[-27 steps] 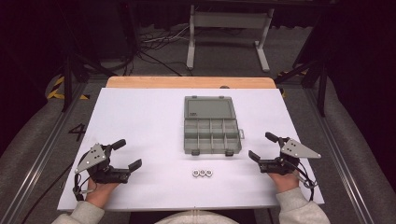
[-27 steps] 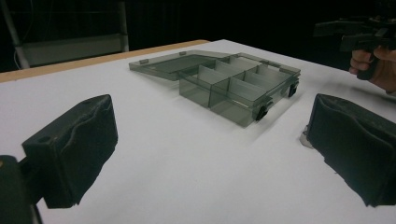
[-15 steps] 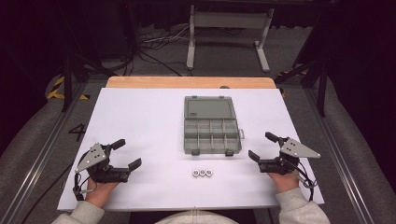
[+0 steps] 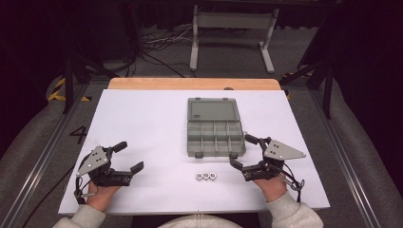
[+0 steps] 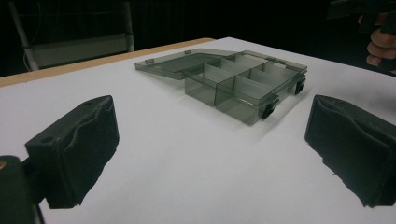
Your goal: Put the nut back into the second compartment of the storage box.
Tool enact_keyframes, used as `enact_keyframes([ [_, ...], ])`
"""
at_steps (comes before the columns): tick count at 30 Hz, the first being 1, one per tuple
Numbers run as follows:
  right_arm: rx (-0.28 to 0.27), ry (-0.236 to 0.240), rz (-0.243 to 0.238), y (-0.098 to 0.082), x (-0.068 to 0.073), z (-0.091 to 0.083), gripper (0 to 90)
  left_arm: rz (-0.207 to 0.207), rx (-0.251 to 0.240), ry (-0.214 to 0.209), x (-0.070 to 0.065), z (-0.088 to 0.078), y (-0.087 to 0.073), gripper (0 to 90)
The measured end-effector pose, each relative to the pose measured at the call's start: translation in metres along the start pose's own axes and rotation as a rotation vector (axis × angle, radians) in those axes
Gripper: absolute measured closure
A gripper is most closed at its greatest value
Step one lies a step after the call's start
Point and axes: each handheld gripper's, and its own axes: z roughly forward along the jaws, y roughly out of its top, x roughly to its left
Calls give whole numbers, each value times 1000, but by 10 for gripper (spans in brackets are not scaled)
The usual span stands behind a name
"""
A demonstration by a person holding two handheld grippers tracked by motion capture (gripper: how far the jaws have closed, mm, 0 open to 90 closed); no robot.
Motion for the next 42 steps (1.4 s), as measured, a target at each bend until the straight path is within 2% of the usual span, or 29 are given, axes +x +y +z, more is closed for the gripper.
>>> enact_keyframes([
  [5, 13, 26, -30, 9, 10, 13, 46, 9, 4, 1, 1, -2, 0, 36],
  [8, 58, 59, -32, 13, 15, 26, 43, 7, 1, 4, 1, -2, 0, 36],
  [9, 58, 59, -32, 13, 15, 26, 43, 6, 1, 2, 0, -2, 1, 36],
  [13, 153, 75, -63, 21, 17, 33, 41, 11, 6, -8, 0, -1, 1, 36],
  [20, 436, 110, -167, 39, 19, 49, 68, 22, 8, -8, -1, -1, 1, 37],
  [24, 550, 127, -193, 42, 22, 57, 70, 23, 8, -9, -1, -1, 1, 37],
  [25, 550, 127, -193, 42, 22, 57, 70, 16, 7, -12, -1, -1, 1, 37],
  [29, 662, 146, -233, 45, 26, 65, 93, 25, 11, -14, -1, 0, 1, 38],
  [32, 703, 154, -266, 47, 28, 70, 108, 25, 18, -16, -1, 0, 1, 38],
  [35, 753, 174, -273, 50, 30, 76, 120, 24, 22, -21, -1, 1, 1, 41],
  [38, 825, 196, -297, 51, 34, 84, 137, 34, 24, -22, -1, 0, 1, 41],
  [42, 870, 211, -297, 47, 37, 90, 175, 31, 21, -20, -1, 0, 1, 40],
])
